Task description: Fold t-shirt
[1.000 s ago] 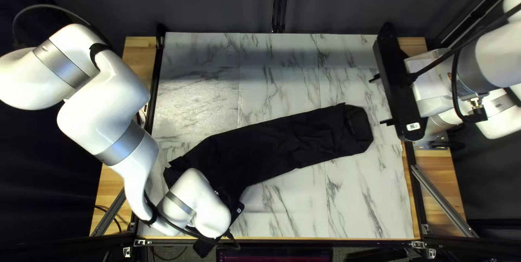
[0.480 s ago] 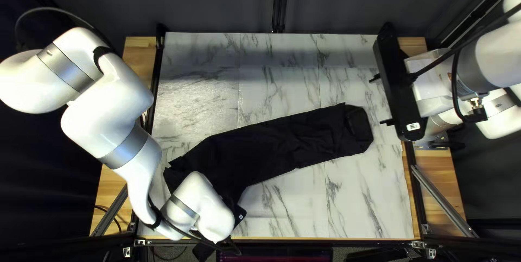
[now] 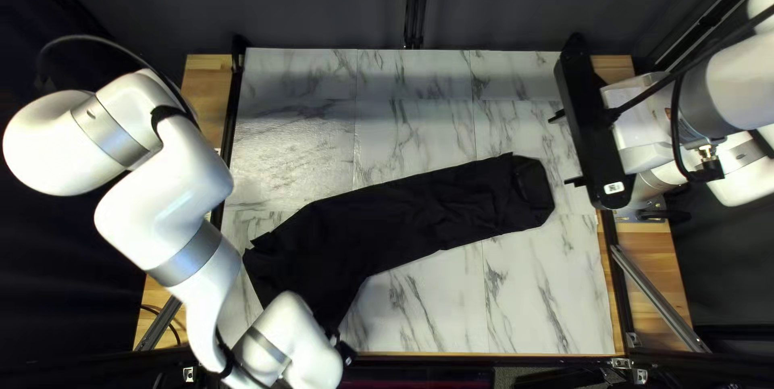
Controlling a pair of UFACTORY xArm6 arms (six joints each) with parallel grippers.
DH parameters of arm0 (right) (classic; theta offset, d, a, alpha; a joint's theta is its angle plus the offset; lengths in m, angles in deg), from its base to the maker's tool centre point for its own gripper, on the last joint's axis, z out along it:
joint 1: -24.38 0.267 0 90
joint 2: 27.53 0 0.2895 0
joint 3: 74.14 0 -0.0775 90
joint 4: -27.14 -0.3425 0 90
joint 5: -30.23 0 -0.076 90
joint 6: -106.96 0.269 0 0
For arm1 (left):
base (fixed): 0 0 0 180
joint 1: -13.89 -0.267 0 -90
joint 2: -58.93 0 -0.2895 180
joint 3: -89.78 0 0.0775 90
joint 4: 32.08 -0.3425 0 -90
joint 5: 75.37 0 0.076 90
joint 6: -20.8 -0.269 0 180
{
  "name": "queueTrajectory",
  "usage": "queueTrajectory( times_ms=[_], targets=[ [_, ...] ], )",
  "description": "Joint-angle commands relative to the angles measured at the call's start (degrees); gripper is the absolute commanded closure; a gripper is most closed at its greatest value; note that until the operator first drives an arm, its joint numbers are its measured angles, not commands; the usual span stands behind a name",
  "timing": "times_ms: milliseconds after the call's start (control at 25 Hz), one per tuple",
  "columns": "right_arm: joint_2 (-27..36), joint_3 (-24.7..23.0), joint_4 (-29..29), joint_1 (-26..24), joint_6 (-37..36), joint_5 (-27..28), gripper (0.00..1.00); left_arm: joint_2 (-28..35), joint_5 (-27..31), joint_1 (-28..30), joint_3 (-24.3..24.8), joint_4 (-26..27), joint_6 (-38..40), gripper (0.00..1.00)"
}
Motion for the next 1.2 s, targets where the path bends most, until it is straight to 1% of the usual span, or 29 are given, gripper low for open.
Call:
queueTrajectory(
  times_ms=[40, 280, 560, 760, 920, 1120, 1200],
  targets=[
    [0.00, 0.00, 0.00, 0.00, 0.00, 0.00, 0.00, 2.42, 0.10, -0.72, 2.00, -0.34, 2.82, 0.00],
    [0.00, 0.00, 0.00, 0.00, 0.00, 0.00, 0.00, 3.98, -2.79, -4.75, 5.79, -2.89, 7.91, 0.00],
    [0.00, 0.00, 0.00, 0.00, 0.00, 0.00, 0.00, 3.58, -2.49, -5.63, 5.68, -2.88, 8.69, 0.00],
    [0.00, 0.00, 0.00, 0.00, 0.00, 0.00, 0.00, 0.64, -1.81, -5.76, 3.85, -1.33, 6.07, 0.00],
    [0.00, 0.00, 0.00, 0.00, 0.00, 0.00, 0.00, -0.18, -0.43, -4.96, 2.72, 0.59, 4.23, 0.00],
    [0.00, 0.00, 0.00, 0.00, 0.00, 0.00, 0.00, -0.31, 1.68, -2.98, 0.90, 2.76, 4.55, 0.00],
    [0.00, 0.00, 0.00, 0.00, 0.00, 0.00, 0.00, -1.25, 2.01, -2.16, -0.20, 3.98, 3.29, 0.00]
  ],
)
